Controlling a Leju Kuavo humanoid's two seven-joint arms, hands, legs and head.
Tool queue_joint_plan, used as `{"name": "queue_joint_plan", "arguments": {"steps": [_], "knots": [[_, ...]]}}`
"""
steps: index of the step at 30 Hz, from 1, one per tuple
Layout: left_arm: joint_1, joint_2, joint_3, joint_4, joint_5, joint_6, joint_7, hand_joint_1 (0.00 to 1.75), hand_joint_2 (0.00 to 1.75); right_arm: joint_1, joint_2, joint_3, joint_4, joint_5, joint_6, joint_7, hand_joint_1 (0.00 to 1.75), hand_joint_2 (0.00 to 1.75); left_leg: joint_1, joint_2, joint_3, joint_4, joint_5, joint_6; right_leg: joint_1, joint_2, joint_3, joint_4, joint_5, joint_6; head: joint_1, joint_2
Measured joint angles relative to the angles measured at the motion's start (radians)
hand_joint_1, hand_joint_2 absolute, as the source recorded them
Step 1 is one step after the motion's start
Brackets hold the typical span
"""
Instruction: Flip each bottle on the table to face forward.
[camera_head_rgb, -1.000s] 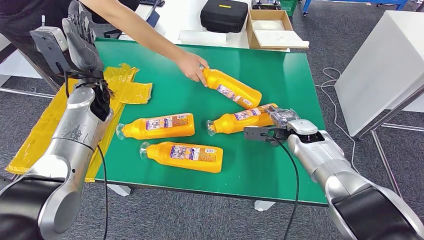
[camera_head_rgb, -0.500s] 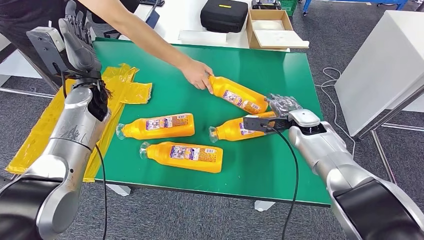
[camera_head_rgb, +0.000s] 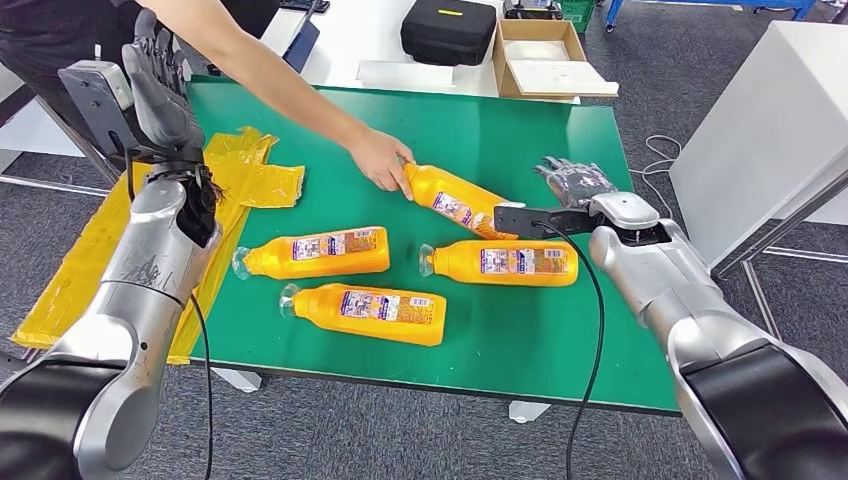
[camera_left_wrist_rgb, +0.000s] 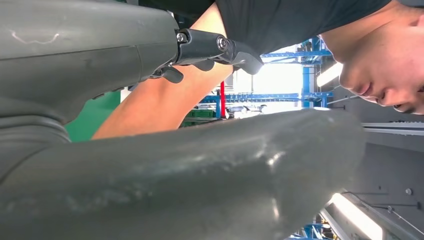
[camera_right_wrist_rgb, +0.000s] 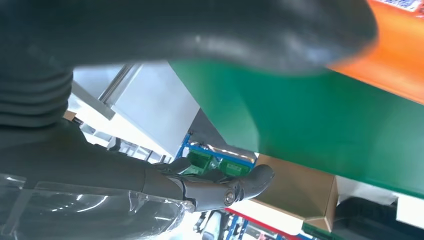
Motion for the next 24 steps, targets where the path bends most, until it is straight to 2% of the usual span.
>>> {"name": "queue_joint_plan", "arguments": {"steps": [4, 14, 24], "knots": [[0.003, 0.002, 0.005, 0.000, -0.002, -0.004, 0.000, 0.00, 0.00, 0.000, 0.003, 0.000, 0.000, 0.000, 0.016, -0.013, 0.00, 1.75, 0.000, 0.000, 0.000, 0.000, 0.000, 0.000, 0.000, 0.000, 0.000, 0.000, 0.000, 0.000, 0.000, 0.000], [0.005, 0.006, 0.023, 0.000, -0.013, -0.004, -0.001, 0.00, 0.00, 0.002, 0.017, 0.002, 0.000, -0.002, 0.110, -0.062, 0.00, 1.75, 0.001, 0.000, 0.000, 0.000, 0.000, 0.000, 0.000, 0.000, 0.000, 0.000, 0.000, 0.000, 0.000, 0.000], [0.005, 0.013, 0.032, 0.000, -0.013, -0.001, -0.002, 0.00, 0.00, 0.004, 0.019, 0.006, 0.000, -0.003, 0.134, -0.090, 0.00, 1.75, 0.000, 0.000, 0.000, 0.000, 0.000, 0.000, 0.000, 0.000, 0.000, 0.000, 0.000, 0.000, 0.000, 0.000]]}}
